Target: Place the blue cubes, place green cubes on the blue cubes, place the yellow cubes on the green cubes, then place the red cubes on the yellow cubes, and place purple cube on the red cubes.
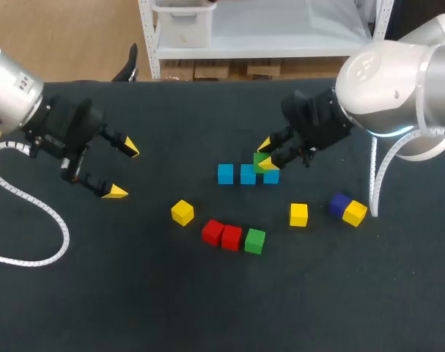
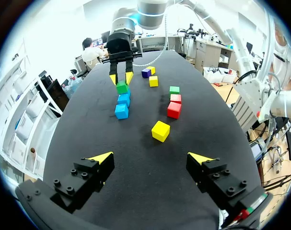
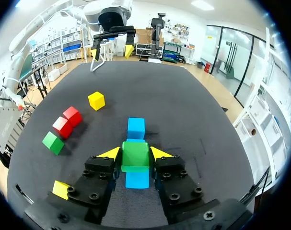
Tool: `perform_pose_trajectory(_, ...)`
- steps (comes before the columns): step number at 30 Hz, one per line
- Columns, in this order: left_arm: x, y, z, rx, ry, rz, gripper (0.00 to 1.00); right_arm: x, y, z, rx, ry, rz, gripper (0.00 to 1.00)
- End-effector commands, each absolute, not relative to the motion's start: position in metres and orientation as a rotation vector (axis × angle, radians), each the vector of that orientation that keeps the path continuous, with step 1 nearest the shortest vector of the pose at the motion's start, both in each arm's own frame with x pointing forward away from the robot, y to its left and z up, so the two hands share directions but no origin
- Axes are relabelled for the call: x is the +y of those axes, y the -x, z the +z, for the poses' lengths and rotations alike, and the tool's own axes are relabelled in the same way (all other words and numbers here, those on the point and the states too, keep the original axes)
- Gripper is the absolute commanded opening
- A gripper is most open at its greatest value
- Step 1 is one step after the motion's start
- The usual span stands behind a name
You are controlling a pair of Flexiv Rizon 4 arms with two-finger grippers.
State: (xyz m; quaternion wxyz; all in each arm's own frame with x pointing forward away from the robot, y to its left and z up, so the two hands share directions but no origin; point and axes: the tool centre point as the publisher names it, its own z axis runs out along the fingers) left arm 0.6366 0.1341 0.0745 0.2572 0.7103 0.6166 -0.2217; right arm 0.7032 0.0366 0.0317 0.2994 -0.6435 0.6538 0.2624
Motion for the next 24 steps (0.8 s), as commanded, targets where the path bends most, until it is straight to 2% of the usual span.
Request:
perform_pose_trajectory(1, 0.1348, -0.6363, 0.0732, 1.667, -1.925, -0.600, 1.00, 0.0368, -0.7035, 0.0314, 1.739, 1.709, 0.699, 0.00)
perform_pose_trajectory(24, 0.1348, -0.6363, 0.0732, 1.667, -1.925, -0.600, 1.00, 0.0387, -0.7040, 0.0299, 1.734, 1.718, 0.708, 0.00)
